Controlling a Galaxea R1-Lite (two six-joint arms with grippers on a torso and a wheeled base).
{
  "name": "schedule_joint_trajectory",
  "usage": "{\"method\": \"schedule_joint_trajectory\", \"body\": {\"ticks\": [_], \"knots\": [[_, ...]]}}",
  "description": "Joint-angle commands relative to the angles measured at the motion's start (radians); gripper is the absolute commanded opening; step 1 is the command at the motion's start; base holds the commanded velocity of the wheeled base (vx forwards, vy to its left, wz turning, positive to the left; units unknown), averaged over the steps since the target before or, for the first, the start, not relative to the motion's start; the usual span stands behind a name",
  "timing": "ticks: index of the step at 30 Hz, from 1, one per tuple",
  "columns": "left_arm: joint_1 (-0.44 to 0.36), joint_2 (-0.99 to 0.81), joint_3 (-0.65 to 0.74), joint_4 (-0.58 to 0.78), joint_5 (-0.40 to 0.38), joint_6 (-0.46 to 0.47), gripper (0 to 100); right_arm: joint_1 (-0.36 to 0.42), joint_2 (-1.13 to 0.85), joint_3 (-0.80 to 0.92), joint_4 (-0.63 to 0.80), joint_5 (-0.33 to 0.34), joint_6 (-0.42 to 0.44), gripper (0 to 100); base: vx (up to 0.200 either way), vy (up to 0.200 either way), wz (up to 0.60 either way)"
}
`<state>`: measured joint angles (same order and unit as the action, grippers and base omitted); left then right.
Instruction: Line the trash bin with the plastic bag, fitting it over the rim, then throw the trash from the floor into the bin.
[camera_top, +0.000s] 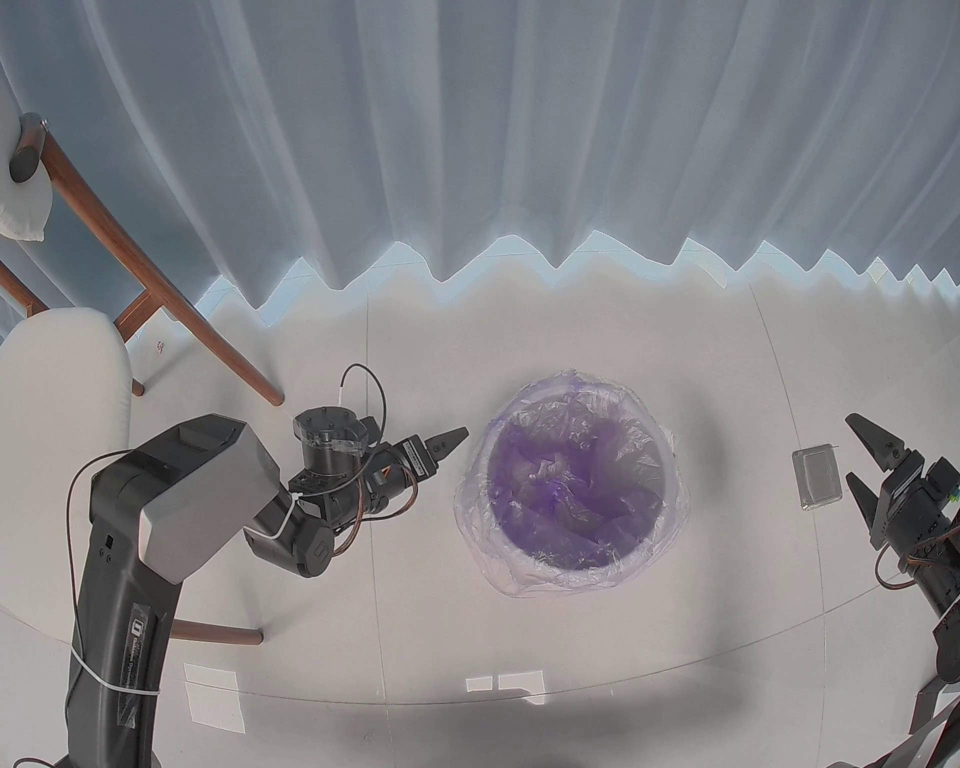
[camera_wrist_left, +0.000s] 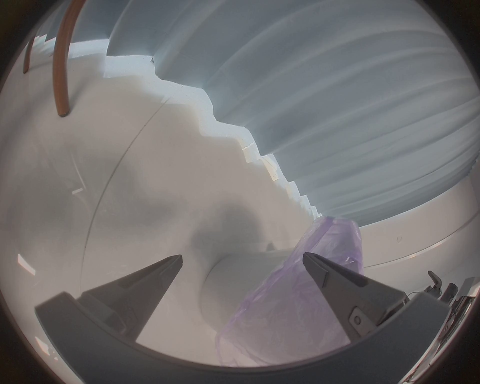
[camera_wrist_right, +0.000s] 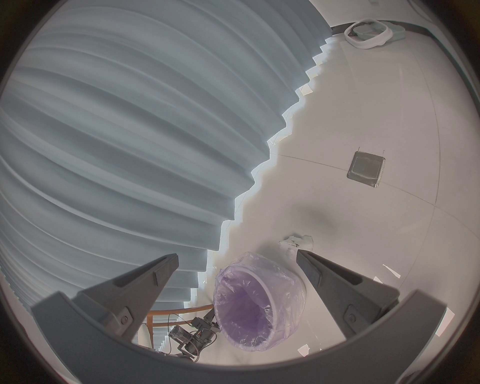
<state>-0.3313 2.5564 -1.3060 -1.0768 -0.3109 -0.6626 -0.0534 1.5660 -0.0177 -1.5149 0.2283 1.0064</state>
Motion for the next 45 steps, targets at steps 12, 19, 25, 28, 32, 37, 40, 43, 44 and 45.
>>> {"method": "schedule_joint_trajectory", "body": {"ticks": [12,19,25,28,32,37,40,43,44,45], "knots": [[-0.031,0.093,0.022,-0.163,-0.033,0.000,100,0.003,0.003,0.018,0.002,0.002,0.020,100,0.000,0.000,0.00],[-0.034,0.087,0.045,-0.203,-0.059,0.014,100,0.003,0.003,0.018,0.002,0.002,0.021,100,0.000,0.000,0.00],[-0.055,0.094,0.019,-0.199,-0.060,0.014,100,0.004,0.003,0.018,0.002,0.000,0.021,100,0.000,0.000,0.00],[-0.057,0.100,-0.013,-0.190,-0.068,0.014,100,0.006,0.003,0.018,0.002,0.000,0.021,100,0.000,0.000,0.00],[-0.057,0.111,-0.038,-0.181,-0.109,0.011,0,0.006,0.005,0.018,0.002,0.000,0.021,100,0.000,0.000,0.00],[-0.057,0.122,-0.052,-0.173,-0.145,0.004,0,0.006,0.003,0.018,0.002,0.002,0.023,100,0.000,0.000,0.00],[-0.057,0.139,-0.055,-0.183,-0.146,0.003,0,0.006,0.003,0.018,0.002,0.002,0.023,100,0.000,0.000,0.00],[-0.052,0.143,-0.058,-0.183,-0.148,0.000,0,0.006,0.005,0.018,0.002,0.002,0.023,100,0.000,0.000,0.00],[-0.052,0.150,-0.064,-0.183,-0.146,0.000,0,0.006,0.005,0.018,0.002,0.002,0.023,100,0.000,0.000,0.00],[-0.052,0.157,-0.068,-0.183,-0.143,0.000,0,0.006,0.005,0.018,0.004,0.002,0.023,100,0.000,0.000,0.00]]}}
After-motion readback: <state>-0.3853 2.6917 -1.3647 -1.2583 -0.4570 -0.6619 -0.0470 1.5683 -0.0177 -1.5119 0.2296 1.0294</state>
